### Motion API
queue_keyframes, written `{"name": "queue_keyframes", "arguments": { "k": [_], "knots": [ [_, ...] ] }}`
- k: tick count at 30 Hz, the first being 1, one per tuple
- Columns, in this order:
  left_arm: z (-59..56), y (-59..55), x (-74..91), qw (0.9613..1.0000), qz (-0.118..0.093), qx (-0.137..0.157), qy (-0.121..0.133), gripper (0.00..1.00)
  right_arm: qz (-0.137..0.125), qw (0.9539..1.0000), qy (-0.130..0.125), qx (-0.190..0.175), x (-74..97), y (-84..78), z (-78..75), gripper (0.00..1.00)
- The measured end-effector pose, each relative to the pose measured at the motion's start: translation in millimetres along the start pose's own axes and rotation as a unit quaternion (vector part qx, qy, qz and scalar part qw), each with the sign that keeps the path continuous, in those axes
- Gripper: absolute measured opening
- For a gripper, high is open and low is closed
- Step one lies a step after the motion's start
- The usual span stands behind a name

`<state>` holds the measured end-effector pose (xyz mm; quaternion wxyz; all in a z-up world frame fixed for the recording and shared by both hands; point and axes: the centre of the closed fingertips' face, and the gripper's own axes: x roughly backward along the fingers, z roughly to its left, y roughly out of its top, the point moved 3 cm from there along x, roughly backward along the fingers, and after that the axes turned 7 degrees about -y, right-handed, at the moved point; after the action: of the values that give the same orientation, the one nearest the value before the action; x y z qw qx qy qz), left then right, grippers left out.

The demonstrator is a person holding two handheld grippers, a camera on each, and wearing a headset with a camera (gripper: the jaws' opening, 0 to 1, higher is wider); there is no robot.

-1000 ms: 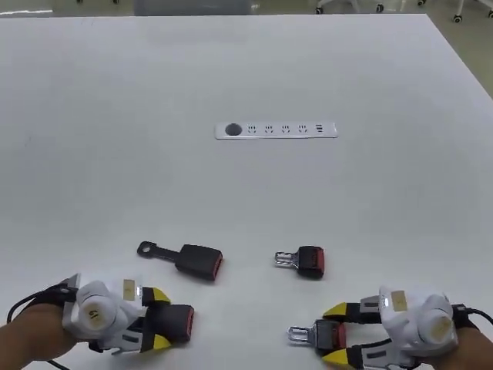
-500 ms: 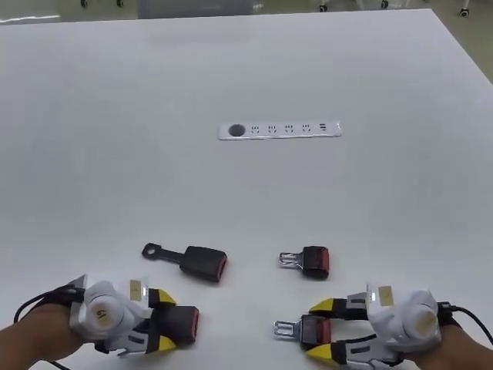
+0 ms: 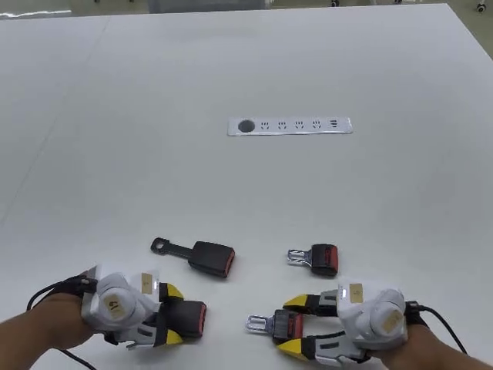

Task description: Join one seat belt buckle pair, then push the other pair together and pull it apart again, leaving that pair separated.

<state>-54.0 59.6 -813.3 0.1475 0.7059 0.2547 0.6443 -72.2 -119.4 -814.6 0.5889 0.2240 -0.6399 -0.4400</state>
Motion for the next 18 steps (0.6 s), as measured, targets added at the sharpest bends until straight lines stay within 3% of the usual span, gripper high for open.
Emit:
{"name": "queue_keyframes", "arguments": {
  "k": [18],
  "knots": [
    [-1.0,2.2,0.1,1.0000,0.006,-0.007,-0.003,0.38,-0.010,0.9996,0.017,0.019,-49.5,27.9,11.9,0.36]
  ]
}}
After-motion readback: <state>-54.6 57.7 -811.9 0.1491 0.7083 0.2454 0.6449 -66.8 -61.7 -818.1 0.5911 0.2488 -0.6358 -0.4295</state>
